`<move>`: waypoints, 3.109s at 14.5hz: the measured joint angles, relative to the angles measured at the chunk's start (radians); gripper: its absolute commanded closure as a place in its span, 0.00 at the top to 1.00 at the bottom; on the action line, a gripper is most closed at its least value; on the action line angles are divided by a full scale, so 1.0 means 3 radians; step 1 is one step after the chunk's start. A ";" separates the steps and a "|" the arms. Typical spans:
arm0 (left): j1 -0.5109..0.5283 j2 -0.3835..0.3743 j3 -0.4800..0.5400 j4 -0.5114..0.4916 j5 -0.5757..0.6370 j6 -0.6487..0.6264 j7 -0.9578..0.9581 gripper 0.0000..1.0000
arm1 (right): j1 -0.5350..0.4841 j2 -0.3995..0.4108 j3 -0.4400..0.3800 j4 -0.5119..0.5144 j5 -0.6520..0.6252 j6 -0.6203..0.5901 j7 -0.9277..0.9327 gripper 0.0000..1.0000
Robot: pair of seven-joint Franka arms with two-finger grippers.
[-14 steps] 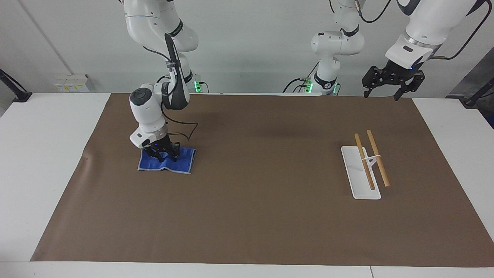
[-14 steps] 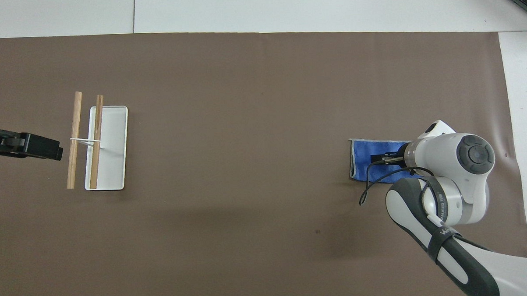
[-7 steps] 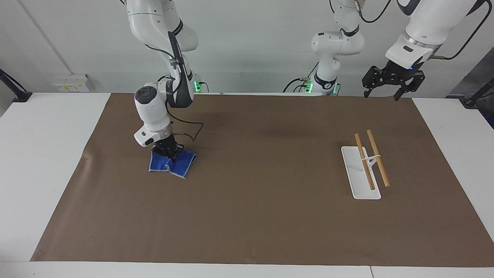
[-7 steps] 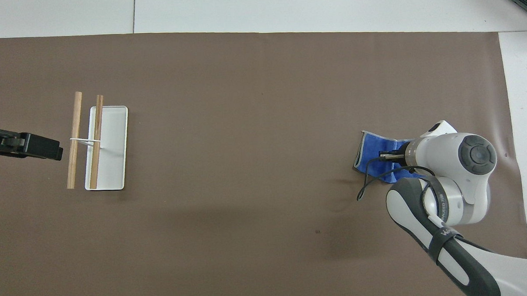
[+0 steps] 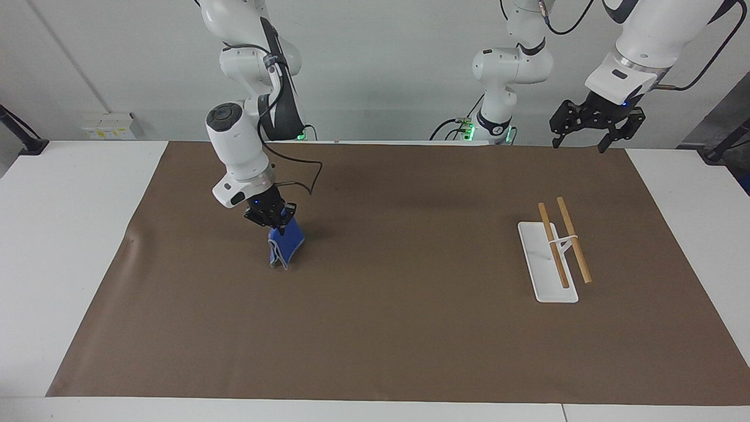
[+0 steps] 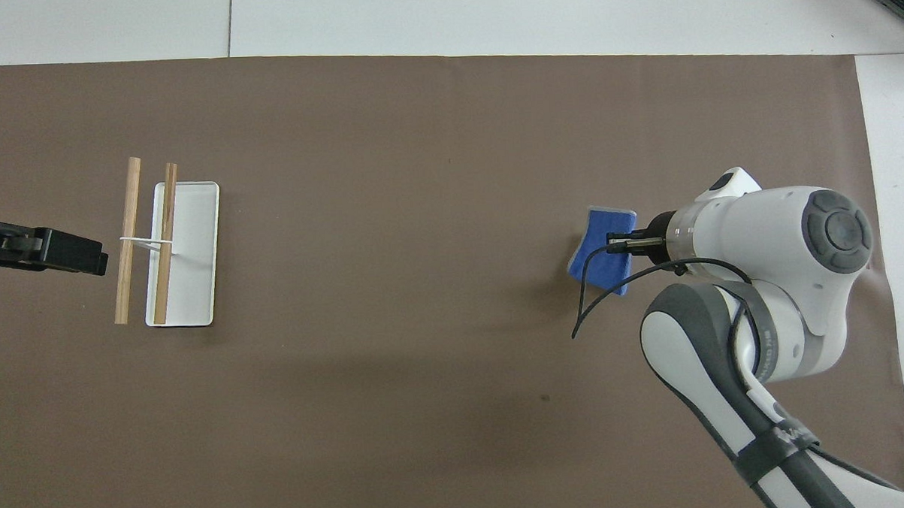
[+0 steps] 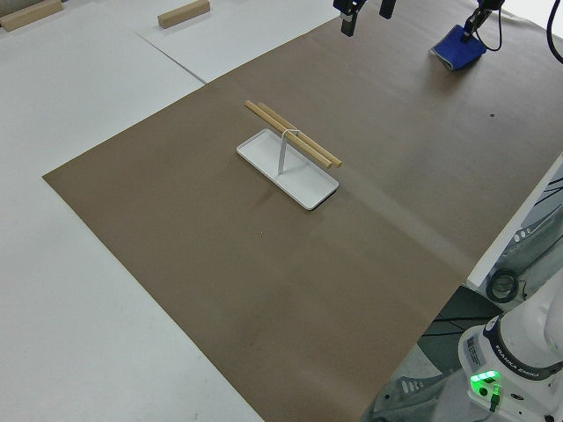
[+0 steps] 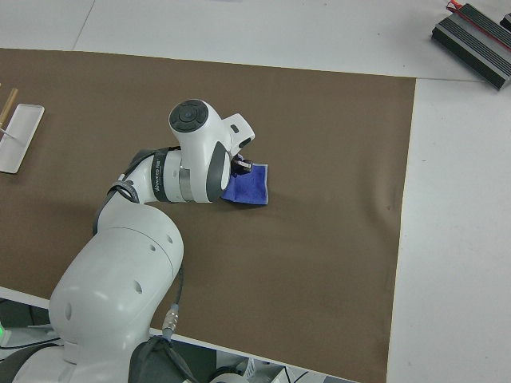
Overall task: Right arm passes towel to left arm to hang
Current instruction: 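Lift the blue towel with the right gripper toward the table center, then hold the towel out with the right gripper while the left gripper grasps it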
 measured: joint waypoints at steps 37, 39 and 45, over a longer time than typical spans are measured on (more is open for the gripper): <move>-0.0990 -0.0384 -0.0099 -0.1151 -0.1058 0.2199 -0.4264 1.00 | 0.0048 -0.0080 0.0156 0.0044 0.4993 -0.1577 -0.1234 0.00; -0.1137 -0.0444 -0.0099 -0.1292 -0.1058 0.2390 -0.4662 1.00 | 0.0050 -0.0080 0.0156 0.0044 0.5015 -0.1577 -0.1234 0.00; -0.1380 -0.0546 -0.0097 -0.1537 -0.1059 0.2945 -0.5570 1.00 | 0.0050 -0.0082 0.0156 0.0044 0.5022 -0.1576 -0.1234 0.00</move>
